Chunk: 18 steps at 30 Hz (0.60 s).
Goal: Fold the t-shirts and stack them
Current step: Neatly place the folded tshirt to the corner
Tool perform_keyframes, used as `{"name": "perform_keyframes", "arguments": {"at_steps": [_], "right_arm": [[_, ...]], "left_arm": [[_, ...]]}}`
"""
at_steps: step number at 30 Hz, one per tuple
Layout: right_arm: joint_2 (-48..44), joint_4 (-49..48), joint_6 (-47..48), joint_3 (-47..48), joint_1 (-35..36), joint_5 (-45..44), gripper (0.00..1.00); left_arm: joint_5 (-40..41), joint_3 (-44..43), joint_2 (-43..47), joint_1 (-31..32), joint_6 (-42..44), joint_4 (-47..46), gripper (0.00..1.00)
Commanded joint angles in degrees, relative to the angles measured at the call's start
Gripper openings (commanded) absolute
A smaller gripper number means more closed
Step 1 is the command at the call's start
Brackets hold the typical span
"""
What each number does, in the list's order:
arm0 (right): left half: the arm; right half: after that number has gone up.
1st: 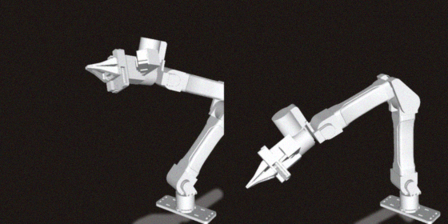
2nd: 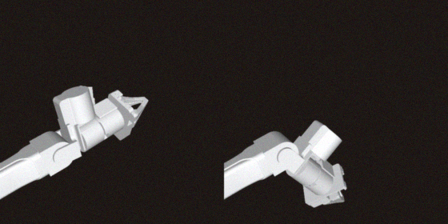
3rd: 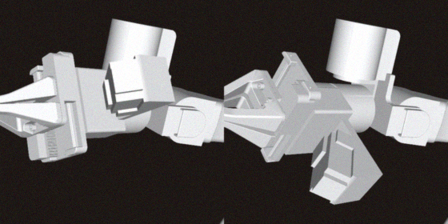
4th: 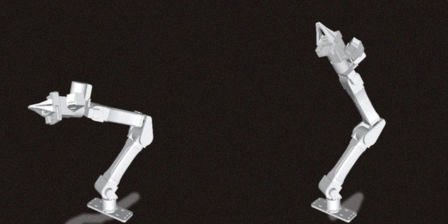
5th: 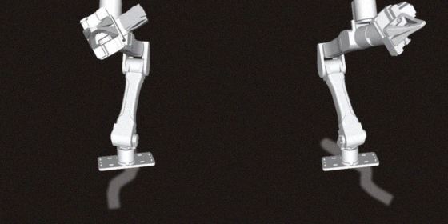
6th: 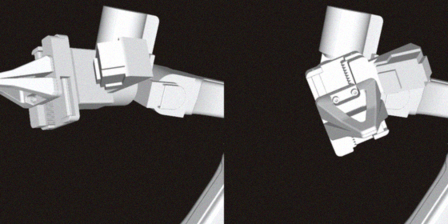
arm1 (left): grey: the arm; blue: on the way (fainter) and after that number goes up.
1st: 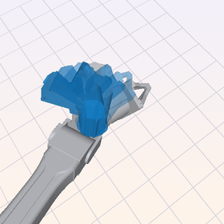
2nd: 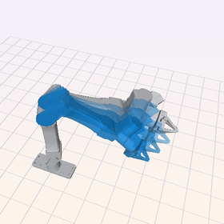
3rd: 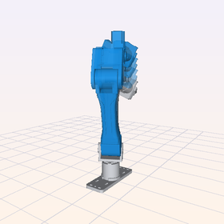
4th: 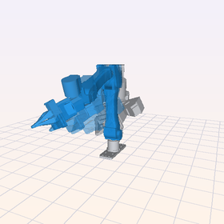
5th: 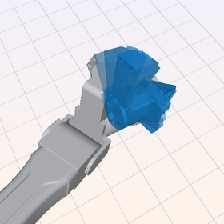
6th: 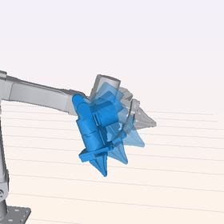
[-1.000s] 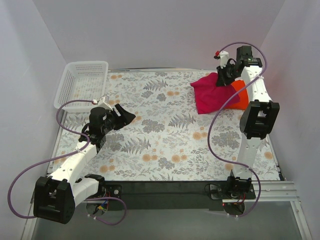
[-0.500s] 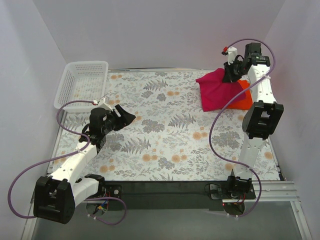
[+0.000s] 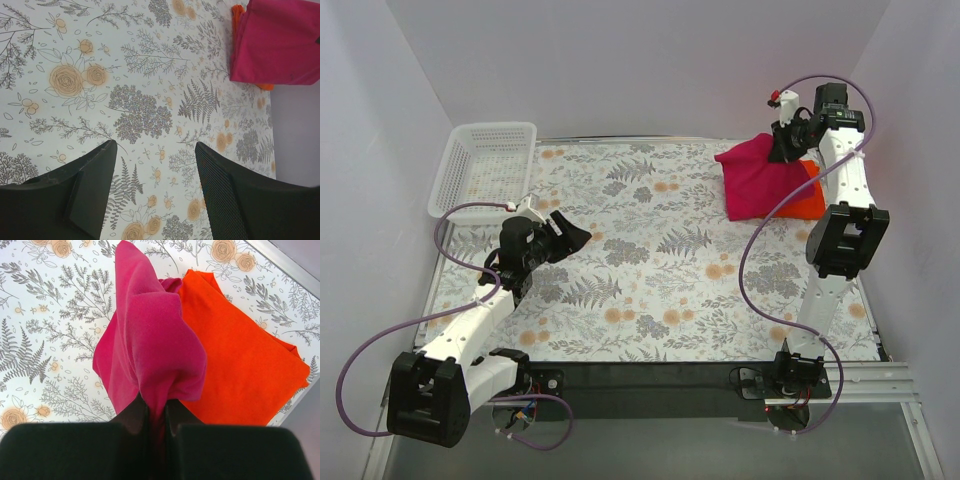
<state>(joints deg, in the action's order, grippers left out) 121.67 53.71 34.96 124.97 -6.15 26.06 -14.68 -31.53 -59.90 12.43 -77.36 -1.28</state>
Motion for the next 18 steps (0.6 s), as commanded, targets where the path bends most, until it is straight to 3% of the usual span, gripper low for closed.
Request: {"name": "perform_keyframes", "arguments": {"at_steps": [1,18], "right_arm": [[-1.5,-1.2,0.9,3.8,-0.5,0.7,0.01],[3.3,-2.2,1.3,5.5,-0.6,-0.8,0.01]], "left_arm": [[-0.5,0.3,0.5,-0.5,0.3,-0.4,0.6],[-0.4,0.5,-0.2,-0.5,0.4,-0.3,0.59]]}}
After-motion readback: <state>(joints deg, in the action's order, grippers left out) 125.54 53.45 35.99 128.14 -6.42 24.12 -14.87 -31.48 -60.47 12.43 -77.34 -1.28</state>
